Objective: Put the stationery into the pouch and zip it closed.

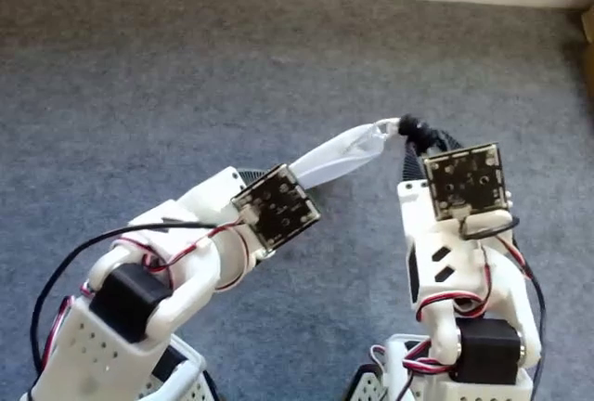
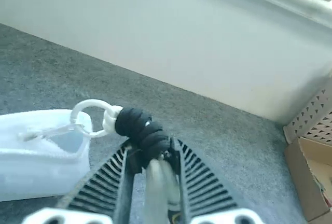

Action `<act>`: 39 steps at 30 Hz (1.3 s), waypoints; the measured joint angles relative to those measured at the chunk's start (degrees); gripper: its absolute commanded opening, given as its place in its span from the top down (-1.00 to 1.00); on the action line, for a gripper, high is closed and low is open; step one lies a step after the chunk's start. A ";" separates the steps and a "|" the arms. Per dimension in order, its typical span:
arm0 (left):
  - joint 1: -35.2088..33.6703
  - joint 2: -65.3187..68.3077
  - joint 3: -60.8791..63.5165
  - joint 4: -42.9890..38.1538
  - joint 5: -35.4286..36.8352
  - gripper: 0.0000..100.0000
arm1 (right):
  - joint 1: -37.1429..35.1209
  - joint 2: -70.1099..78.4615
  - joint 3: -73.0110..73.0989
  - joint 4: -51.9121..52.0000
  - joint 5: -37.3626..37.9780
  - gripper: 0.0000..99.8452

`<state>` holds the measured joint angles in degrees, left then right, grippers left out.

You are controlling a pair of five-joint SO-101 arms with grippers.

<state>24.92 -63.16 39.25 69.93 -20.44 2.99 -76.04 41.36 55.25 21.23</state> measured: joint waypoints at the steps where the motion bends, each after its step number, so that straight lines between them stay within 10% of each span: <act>1: 0.00 -1.05 0.70 0.00 0.00 0.99 | 0.18 0.00 0.00 0.00 0.00 0.99; 24: -5.98 -7.12 4.22 1.32 2.11 0.99 | 17.76 -0.18 -0.09 -5.10 4.57 0.94; 30: -6.59 -7.12 4.22 1.41 3.78 0.99 | 14.42 -0.53 -0.18 1.14 4.57 0.51; 39: -6.68 -7.12 4.22 1.41 4.04 0.99 | -0.44 -0.53 -0.70 19.60 4.57 0.47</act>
<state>18.24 -70.29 43.47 71.34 -16.40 2.55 -76.57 40.66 74.86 25.80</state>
